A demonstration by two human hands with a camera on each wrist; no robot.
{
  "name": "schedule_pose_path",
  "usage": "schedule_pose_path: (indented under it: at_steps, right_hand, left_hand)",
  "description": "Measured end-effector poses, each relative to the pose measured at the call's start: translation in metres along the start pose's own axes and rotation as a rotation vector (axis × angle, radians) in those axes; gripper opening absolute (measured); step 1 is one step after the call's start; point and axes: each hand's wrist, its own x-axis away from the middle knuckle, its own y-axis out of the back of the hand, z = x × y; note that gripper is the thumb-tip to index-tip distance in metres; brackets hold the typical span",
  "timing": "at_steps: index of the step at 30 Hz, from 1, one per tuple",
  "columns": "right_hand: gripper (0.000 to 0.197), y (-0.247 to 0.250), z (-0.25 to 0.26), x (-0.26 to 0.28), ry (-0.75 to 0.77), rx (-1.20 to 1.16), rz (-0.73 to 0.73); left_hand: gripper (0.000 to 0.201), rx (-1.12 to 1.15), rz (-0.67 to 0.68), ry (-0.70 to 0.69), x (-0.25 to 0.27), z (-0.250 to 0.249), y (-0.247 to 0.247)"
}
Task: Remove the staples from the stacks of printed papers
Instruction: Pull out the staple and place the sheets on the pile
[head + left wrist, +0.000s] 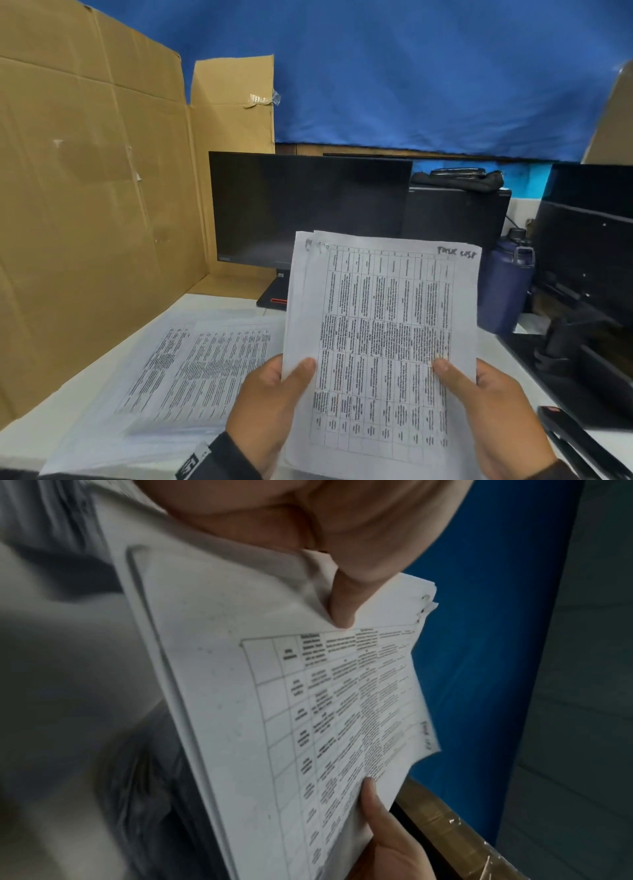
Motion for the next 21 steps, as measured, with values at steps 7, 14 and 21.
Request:
schedule_pose_path:
  at_steps: [7,14,21]
  right_hand:
    - [0.011,-0.012,0.014,0.018,0.097,0.122,-0.043]
    - [0.042,-0.025,0.018,0.026,0.394,0.096,-0.035]
    - [0.05,-0.024,-0.015,0.011,0.366,0.077,0.002]
  left_hand:
    - [0.022,-0.095,-0.041,-0.114,0.01,0.001,-0.002]
    - [0.025,-0.154,-0.006,-0.419,0.007,0.001,-0.01]
    - [0.013,-0.083,-0.012,-0.164,-0.012,0.013,-0.008]
